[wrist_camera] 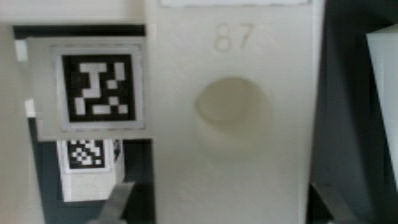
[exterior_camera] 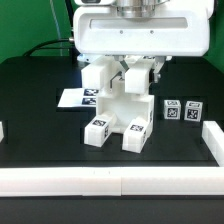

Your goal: Assemble chair

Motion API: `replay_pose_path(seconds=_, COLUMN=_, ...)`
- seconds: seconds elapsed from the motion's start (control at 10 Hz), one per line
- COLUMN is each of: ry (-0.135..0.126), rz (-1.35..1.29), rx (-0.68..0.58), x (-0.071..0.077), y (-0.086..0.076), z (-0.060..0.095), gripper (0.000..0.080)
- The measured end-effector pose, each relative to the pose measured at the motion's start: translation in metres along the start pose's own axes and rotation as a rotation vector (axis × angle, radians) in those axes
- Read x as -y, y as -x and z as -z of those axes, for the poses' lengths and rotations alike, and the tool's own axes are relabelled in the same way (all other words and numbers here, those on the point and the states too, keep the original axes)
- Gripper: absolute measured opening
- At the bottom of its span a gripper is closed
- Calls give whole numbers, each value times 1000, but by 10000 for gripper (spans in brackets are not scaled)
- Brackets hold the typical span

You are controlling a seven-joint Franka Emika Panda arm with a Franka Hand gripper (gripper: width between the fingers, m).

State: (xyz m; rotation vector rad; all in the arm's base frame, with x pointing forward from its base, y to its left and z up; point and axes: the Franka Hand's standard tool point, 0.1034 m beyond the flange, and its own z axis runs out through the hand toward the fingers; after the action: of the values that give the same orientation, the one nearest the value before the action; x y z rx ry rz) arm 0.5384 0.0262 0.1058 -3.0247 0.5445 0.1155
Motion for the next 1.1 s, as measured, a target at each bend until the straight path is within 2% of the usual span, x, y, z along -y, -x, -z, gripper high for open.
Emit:
replay_pose_path(seconds=0.2, ry=1, rz=0, rx=-2, x=-1, y=0, z=-2, gripper=288)
replay_pose_path(seconds=0.4, ry=13, rz=9, rx=3, x=-4, y=-3, z=-15, gripper=288)
replay_pose_path(seconds=0.8, ry=27, rz=18, rx=2, x=-7, y=-10, z=-31, gripper=288)
replay_pose_path(seconds=1.1, ry=25, rz=24, rx=-6, x=-7, y=-13, z=-31, gripper=288)
